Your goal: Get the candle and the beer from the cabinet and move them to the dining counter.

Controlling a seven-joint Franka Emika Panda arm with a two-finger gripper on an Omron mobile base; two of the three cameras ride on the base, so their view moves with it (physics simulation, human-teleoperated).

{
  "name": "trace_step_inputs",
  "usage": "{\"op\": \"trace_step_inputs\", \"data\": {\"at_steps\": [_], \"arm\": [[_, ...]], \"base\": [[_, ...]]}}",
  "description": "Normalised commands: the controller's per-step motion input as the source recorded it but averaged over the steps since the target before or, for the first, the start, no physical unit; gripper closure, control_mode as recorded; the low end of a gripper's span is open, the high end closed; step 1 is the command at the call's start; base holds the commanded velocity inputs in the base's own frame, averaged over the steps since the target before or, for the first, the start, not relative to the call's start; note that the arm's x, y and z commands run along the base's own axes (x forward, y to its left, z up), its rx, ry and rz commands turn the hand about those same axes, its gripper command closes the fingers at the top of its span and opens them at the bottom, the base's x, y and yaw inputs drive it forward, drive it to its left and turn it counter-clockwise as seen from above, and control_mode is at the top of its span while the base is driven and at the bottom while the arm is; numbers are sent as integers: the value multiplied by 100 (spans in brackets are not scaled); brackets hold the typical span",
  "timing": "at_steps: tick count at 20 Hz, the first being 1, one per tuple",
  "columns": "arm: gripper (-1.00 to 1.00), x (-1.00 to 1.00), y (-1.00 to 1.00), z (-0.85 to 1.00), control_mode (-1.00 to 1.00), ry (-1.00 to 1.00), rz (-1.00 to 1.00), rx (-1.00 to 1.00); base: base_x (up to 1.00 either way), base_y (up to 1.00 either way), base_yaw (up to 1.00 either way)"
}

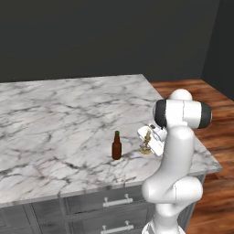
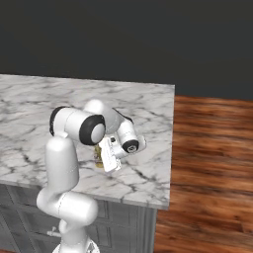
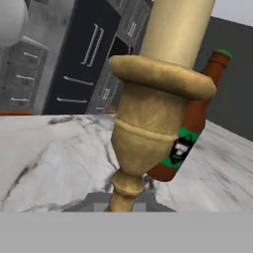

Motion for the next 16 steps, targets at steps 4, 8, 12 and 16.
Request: {"op": "trace_step_inputs", "data": {"at_steps": [4,8,12,16], "arm": [[-100,1,-4,-9,-100,-9,0,9],[-100,5,-4,-17,-100,-1,0,7],[-100,13,0,-22,-100,4,1,0],[-100,19,-1,-20,-100,5,1,2]], "base": [[0,0,0],[0,0,0],[0,0,0],[0,0,0]]}}
